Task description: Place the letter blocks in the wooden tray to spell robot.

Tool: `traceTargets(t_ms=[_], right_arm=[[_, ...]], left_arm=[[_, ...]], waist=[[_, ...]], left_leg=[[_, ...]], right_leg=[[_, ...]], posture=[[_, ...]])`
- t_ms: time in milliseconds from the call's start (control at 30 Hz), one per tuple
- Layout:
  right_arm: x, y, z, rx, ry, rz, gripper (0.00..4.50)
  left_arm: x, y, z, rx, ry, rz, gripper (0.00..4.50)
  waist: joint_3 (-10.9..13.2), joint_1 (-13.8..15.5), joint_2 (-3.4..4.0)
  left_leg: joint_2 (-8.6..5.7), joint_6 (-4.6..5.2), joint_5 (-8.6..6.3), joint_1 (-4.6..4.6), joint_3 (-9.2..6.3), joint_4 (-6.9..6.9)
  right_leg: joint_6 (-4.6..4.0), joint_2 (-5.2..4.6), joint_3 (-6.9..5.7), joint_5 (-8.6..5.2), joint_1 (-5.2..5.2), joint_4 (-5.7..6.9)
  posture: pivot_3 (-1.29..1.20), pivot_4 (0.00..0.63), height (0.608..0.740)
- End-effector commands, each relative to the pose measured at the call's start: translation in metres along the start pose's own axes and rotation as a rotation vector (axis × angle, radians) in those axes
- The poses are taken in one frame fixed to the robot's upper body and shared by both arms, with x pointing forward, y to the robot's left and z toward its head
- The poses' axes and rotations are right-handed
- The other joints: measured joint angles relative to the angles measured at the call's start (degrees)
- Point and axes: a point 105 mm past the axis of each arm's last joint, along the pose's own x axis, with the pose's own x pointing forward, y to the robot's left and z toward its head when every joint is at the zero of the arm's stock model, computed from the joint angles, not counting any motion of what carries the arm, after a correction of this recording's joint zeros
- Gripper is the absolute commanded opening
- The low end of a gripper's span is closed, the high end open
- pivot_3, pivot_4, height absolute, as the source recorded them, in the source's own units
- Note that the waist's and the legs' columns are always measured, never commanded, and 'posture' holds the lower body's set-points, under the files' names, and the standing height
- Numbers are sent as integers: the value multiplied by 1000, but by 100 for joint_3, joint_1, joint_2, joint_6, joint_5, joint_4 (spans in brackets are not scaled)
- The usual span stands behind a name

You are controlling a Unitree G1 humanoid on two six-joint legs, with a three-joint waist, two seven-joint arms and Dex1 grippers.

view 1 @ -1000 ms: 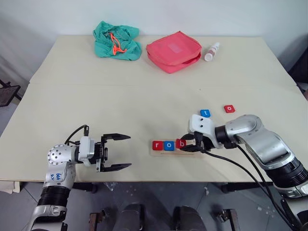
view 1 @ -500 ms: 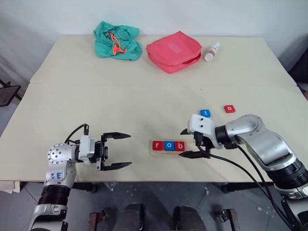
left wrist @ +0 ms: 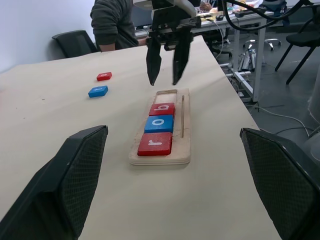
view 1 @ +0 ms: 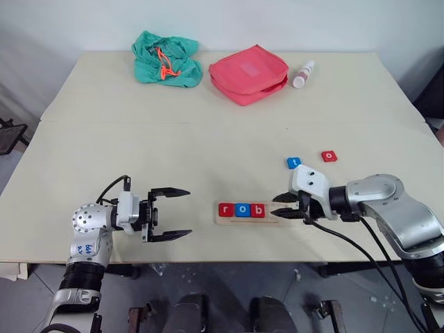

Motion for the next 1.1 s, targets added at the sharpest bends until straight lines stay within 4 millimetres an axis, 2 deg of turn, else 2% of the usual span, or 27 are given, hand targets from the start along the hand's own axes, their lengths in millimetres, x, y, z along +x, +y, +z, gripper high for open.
traceTargets(t_ms=[33,67,367,733,900,1033,1100], right_arm=[[5,-2,2,4,-21,-5,340],[7,-2,-2,4,-14,-2,46],[19,0,-10,9,-13,30,46],[26,-1,-5,8,-42,37,46],[10,-5,-4,-10,-35,8,46],[-11,-10,2,-4,-64,-42,46],[-23,-18,3,23,-106,-113,403]], left_arm=[[0,1,3,27,-4,7,4500],[0,1,3,28,-3,9,4500],[-6,-4,6,25,13,30,4500],[-7,-5,6,21,19,39,4500],[-5,-4,5,21,17,37,4500],[-4,-4,4,18,12,29,4500],[-3,-4,4,15,8,25,4500]], waist=[[0,-1,0],[0,4,0],[0,-4,0],[0,0,0],[0,5,0],[0,16,0],[0,18,0]], left_leg=[[0,0,0,0,1,0],[-1,0,0,0,1,1],[0,0,0,0,-1,0],[0,0,0,0,-1,1],[-1,0,0,0,-1,1],[-2,0,0,-1,-2,0],[-1,0,0,-1,-1,0]], right_leg=[[0,0,0,0,0,0],[0,0,0,0,0,0],[0,0,0,0,0,0],[0,0,1,0,0,0],[0,-1,1,0,0,0],[0,-1,0,0,1,-1],[0,-1,0,0,1,-3]], posture=[[0,150,740],[0,150,740],[0,150,740],[0,150,740],[0,150,740],[0,150,740],[0,150,740]])
